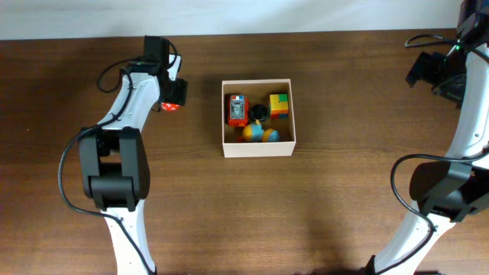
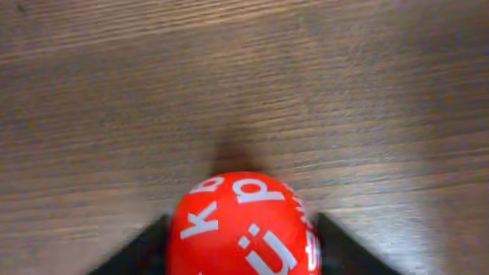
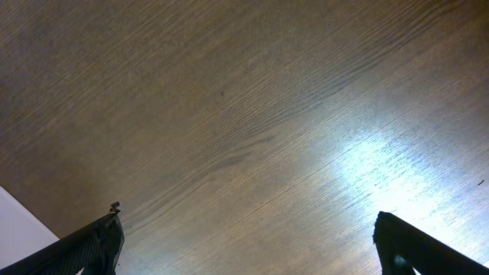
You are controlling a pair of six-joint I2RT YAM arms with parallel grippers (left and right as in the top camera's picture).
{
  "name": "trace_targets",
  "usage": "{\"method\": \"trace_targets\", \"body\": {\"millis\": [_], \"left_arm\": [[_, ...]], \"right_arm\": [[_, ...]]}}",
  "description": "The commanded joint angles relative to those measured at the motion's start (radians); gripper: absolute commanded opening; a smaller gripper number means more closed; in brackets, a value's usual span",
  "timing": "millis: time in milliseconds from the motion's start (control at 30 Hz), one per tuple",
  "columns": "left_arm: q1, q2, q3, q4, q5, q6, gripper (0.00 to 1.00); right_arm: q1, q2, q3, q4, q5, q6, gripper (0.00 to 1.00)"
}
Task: Pack container
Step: 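Grasp the red ball with the left gripper and lift it, then carry the red ball over the box and lower it inside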
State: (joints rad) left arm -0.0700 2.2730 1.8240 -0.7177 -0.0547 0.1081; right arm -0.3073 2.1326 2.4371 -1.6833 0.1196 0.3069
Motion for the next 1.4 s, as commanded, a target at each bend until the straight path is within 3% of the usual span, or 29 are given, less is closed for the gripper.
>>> {"method": "trace_targets", "body": {"millis": [0,67,567,700,867,1100,1367], "left_arm": [[0.000,0.020,0.007,-0.005,0.015,-0.003,0.31],[0.000,0.020,0.007,-0.005,0.015,-0.003,0.21],[-0.002,-0.100,0.119,-0.098,0.027,-0.003,0.18],[-0.002,-0.183,0.171,-0.138,0.141,-0.003,0.18],[-0.006,-0.302,0.174,-0.147,0.389,0.005,0.17],[-0.050,-0.362,0.174,-0.222,0.762,0.209,0.16],[-0.176,-0.327,0.172,-0.384,0.772,0.505,0.16]], "right_arm": [[-0.002,-0.032,-0.003,0.000,0.013,0.002,0.99],[-0.002,-0.032,-0.003,0.000,0.013,0.002,0.99],[-0.002,-0.032,-0.003,0.000,0.013,0.002,0.99],[-0.002,-0.032,-0.003,0.000,0.013,0.002,0.99],[-0.002,-0.032,-0.003,0.000,0.013,0.001,0.99],[-0.002,-0.032,-0.003,0.000,0.013,0.001,0.99],[-0.002,-0.032,-0.003,0.000,0.013,0.001,0.98]]}}
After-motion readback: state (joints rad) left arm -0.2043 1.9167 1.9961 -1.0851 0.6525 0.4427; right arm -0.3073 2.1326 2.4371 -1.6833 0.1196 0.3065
